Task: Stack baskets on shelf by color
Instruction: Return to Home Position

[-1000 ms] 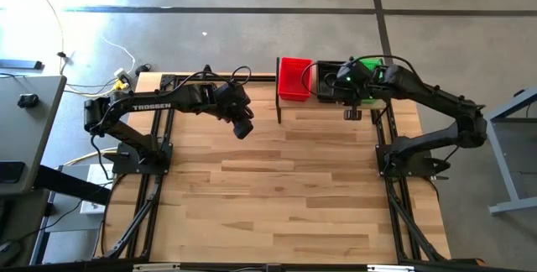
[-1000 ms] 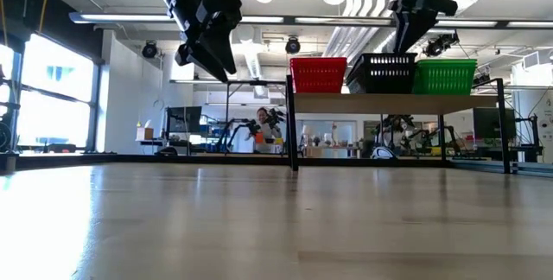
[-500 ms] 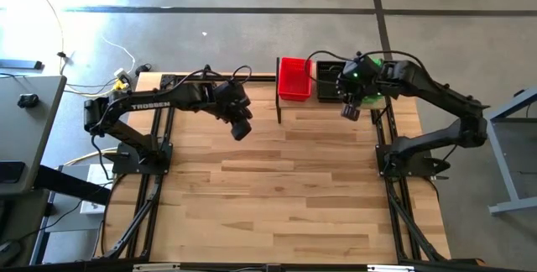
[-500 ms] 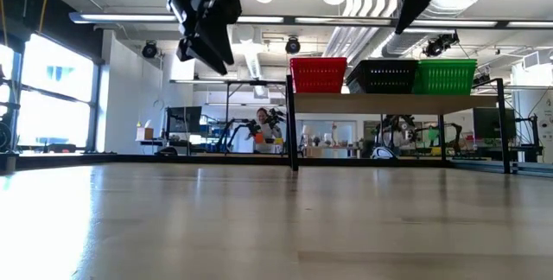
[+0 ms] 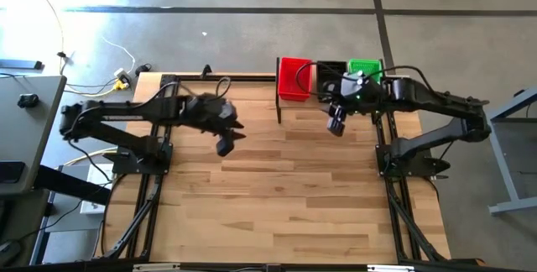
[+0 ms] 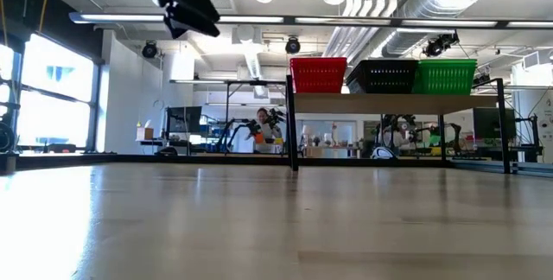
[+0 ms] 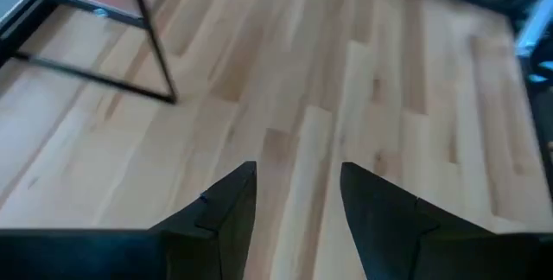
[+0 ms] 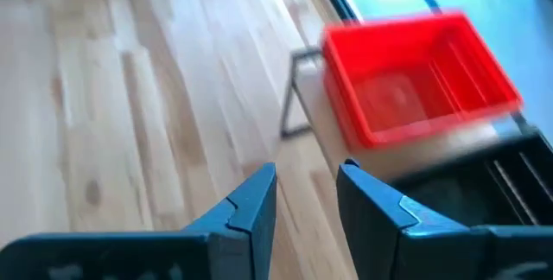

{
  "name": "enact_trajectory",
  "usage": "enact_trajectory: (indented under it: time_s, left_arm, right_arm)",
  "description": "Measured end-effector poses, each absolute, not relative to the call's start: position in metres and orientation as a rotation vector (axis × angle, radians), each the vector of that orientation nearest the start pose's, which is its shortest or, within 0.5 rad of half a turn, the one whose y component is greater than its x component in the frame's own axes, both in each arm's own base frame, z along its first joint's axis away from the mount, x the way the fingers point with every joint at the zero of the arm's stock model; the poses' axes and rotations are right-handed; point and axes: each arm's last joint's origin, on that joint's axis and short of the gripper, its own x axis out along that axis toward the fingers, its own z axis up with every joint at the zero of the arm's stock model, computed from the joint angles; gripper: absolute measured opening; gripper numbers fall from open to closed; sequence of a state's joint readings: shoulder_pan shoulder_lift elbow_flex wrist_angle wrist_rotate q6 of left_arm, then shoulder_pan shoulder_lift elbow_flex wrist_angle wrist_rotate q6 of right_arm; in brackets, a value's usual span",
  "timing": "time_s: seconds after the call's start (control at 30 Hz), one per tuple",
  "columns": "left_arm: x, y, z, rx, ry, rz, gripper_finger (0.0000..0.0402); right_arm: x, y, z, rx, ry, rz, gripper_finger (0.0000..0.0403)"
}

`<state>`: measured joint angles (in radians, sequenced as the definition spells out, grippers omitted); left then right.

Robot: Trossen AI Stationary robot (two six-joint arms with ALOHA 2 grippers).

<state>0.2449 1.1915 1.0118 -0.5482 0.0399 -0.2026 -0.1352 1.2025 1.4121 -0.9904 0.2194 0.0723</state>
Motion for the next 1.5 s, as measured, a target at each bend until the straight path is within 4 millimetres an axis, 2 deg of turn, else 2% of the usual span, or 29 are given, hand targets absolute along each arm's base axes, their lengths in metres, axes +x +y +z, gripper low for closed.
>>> enact_trajectory:
  time_s: [0.13,0.4,0.67,0.77,0.9,1.03,1.27,1.4,1.5]
  left_arm:
    - [0.218,0.046,0.286,-0.278,0.603,0.231,0.0158]
    - [0.177,0.027,0.250,-0.241,0.367,0.153,0.0158]
    - [0.149,0.021,0.212,-0.187,0.230,0.144,0.0158]
    - [0.141,0.019,0.195,-0.207,0.209,0.131,0.0158]
    - [0.133,0.018,0.173,-0.248,0.160,0.124,0.0158]
    - [0.126,0.016,0.156,-0.296,0.111,0.103,0.0158]
    - [0.126,0.016,0.156,-0.314,0.122,0.097,0.0158]
    - [0.125,0.018,0.162,-0.311,0.062,0.121,0.0158]
    - [0.124,0.022,0.163,-0.305,0.039,0.175,0.0158]
  right_arm:
    - [0.230,-0.027,0.395,-0.001,0.647,-0.322,0.0110]
    - [0.242,-0.023,0.415,0.040,0.398,-0.295,0.0110]
    - [0.246,-0.026,0.427,0.039,0.270,-0.271,0.0110]
    - [0.241,-0.029,0.430,0.041,0.260,-0.285,0.0110]
    - [0.221,-0.032,0.439,0.046,0.235,-0.304,0.0110]
    - [0.189,-0.032,0.450,0.070,0.202,-0.331,0.0110]
    - [0.118,-0.024,0.462,0.086,0.144,-0.384,0.0110]
    - [0.088,-0.018,0.444,0.085,0.143,-0.393,0.0110]
    - [0.073,-0.017,0.418,0.093,0.133,-0.434,0.0110]
